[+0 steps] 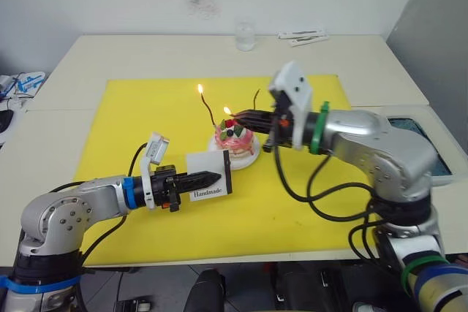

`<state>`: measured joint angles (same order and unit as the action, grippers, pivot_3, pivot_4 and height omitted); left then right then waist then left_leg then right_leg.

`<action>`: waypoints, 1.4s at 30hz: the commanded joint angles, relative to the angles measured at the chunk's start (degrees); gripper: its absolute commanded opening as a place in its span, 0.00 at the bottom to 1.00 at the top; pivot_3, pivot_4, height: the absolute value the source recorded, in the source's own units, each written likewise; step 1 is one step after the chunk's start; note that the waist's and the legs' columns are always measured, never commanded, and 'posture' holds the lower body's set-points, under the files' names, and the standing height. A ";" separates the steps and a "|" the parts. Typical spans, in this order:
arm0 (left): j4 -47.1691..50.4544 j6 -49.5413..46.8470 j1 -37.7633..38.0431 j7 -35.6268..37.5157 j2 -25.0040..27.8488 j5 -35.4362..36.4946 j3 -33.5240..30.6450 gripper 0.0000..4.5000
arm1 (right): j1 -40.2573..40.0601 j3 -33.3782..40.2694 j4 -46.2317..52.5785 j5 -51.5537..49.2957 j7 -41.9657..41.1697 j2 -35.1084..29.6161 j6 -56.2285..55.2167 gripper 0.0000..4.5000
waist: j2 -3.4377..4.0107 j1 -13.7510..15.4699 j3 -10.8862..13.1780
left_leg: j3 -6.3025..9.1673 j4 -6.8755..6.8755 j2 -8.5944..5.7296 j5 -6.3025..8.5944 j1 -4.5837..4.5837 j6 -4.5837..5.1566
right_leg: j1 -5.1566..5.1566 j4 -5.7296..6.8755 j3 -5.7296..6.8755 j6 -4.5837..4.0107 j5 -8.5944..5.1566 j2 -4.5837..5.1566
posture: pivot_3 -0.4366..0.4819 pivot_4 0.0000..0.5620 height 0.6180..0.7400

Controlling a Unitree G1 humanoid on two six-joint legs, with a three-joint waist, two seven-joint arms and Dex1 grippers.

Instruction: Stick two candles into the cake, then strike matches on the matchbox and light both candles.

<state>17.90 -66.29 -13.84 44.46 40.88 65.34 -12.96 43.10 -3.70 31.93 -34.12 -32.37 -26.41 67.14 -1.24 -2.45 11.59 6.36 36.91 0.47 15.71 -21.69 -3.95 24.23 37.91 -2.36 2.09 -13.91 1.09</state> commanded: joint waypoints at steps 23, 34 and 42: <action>7.15 -1.31 -5.04 -6.64 -5.66 12.78 4.48 0.00 | -33.40 27.09 -19.91 19.44 -0.35 -29.99 -29.19 0.00 | -0.01 0.56 0.00 | -0.26 0.18 -0.05 -0.02 0.10 0.01 | -0.15 0.01 -0.25 0.51 -0.05 -0.02 | 0.48 0.27 1.00; 8.54 0.29 -4.07 -12.68 -6.31 17.75 5.36 0.00 | -26.08 20.53 -36.71 27.22 2.92 -29.27 -35.49 0.05 | 0.04 0.53 -0.02 | -0.33 0.18 -0.06 -0.03 0.18 0.01 | -0.16 0.06 -0.37 0.35 0.06 -0.02 | 0.48 0.27 1.00; 8.62 1.03 -3.26 -13.59 -5.80 18.60 5.49 0.00 | -26.63 22.24 -35.32 26.61 2.55 -29.12 -33.96 0.60 | 0.04 0.54 -0.02 | -0.33 0.18 -0.07 -0.03 0.17 0.01 | -0.16 0.06 -0.37 0.33 0.08 -0.02 | 0.48 0.27 1.00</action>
<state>24.73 -66.08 -17.37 30.66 34.60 82.57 -7.02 16.43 16.30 -5.17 -7.59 -29.91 -54.89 33.20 -1.20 -1.91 11.57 6.04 37.09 0.41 15.69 -21.51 -3.95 24.07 37.97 -2.72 2.41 -13.84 1.07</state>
